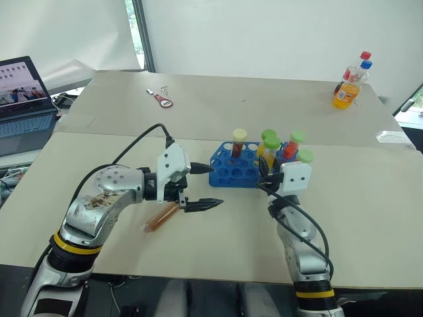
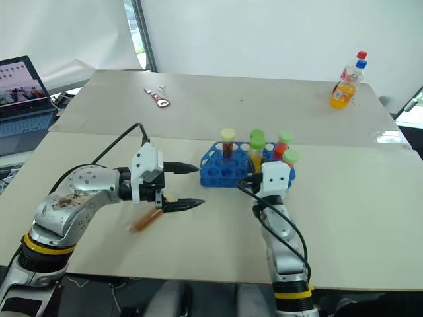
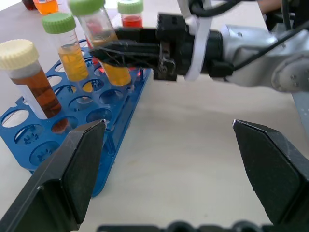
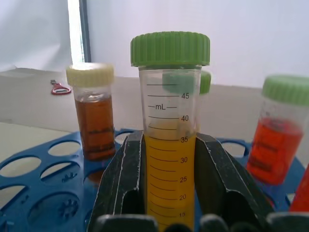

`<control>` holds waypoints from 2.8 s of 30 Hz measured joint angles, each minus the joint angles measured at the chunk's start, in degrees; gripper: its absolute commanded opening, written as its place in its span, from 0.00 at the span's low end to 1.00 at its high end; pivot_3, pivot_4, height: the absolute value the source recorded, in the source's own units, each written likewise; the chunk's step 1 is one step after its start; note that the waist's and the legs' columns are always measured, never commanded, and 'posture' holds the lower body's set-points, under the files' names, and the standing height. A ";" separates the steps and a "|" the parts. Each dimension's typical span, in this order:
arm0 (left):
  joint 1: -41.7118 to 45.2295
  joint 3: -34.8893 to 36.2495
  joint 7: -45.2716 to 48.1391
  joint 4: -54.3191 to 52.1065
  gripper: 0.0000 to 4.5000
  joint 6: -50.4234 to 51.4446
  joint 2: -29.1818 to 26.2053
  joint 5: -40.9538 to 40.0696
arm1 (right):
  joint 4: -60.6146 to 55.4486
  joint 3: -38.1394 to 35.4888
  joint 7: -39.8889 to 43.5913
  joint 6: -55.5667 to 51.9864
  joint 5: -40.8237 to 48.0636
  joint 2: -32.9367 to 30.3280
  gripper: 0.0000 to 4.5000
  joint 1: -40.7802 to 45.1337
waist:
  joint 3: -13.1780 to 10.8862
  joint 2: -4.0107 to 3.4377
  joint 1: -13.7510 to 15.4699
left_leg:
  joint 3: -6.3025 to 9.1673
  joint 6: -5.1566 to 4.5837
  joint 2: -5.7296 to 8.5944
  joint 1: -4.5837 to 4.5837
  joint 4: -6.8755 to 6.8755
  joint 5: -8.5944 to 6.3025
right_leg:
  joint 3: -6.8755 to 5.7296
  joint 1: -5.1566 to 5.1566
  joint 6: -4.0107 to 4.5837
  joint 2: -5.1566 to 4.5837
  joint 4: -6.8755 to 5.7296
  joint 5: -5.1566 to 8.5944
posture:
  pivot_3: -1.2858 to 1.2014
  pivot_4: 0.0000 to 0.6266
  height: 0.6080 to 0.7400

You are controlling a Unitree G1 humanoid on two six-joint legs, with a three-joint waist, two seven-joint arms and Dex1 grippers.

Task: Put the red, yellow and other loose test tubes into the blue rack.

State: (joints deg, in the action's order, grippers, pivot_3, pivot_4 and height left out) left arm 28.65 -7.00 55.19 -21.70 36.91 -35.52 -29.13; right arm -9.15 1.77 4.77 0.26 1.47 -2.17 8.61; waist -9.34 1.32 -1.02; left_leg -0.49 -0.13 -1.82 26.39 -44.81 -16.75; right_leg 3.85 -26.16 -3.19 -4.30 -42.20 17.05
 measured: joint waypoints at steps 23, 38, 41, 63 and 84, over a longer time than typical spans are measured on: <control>7.88 -2.69 1.11 -2.61 1.00 25.31 -21.80 -2.17 | -29.00 0.26 25.38 -29.19 24.20 -25.40 0.88 -10.22 | -0.02 0.02 -0.11 | 0.03 0.01 -0.06 -0.04 -0.03 0.01 | 0.00 0.06 0.07 0.07 0.01 0.06 | 0.52 0.24 0.48; 11.22 -16.50 -8.14 3.47 1.00 36.68 -18.02 4.07 | -31.29 -4.00 41.21 -41.71 41.33 -43.62 0.88 -0.43 | -0.11 0.19 0.46 | 0.16 0.00 0.02 -0.02 -0.01 0.00 | -0.07 0.14 0.08 0.03 0.12 0.06 | 0.52 0.24 0.48; 13.32 -18.33 -7.35 5.09 1.00 36.84 -18.00 4.88 | -32.14 -4.42 41.80 -41.74 41.38 -45.41 0.88 -1.80 | -0.11 0.19 0.52 | 0.15 0.00 0.02 -0.02 -0.01 0.00 | -0.07 0.16 0.07 0.03 0.13 0.06 | 0.52 0.24 0.48; 18.63 -12.62 -1.80 6.34 0.19 32.01 -7.77 -0.31 | -35.47 -12.89 38.39 -41.90 42.52 -48.21 0.89 -8.32 | -0.16 0.26 1.78 | 0.17 0.01 0.06 0.04 -0.10 0.02 | -0.11 0.21 0.07 -0.01 0.16 0.06 | 0.52 0.24 0.48; 17.73 -2.26 -11.88 32.28 0.19 -12.41 26.79 8.85 | -42.24 -26.02 20.76 -57.01 50.82 -50.75 0.89 -13.48 | -0.14 0.23 1.61 | 0.23 -0.05 0.15 -0.03 -0.09 0.04 | -0.08 0.39 0.05 -0.06 0.19 0.06 | 0.52 0.24 0.48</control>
State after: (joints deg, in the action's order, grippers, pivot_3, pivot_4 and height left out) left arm 46.38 -9.26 43.31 10.59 24.51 -8.73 -20.27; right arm -51.38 -24.25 25.53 -56.75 52.29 -52.91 -4.87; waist -9.47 1.55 0.60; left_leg -0.27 -0.17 -1.67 26.36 -44.91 -16.70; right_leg 3.77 -25.77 -3.14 -4.36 -42.02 17.11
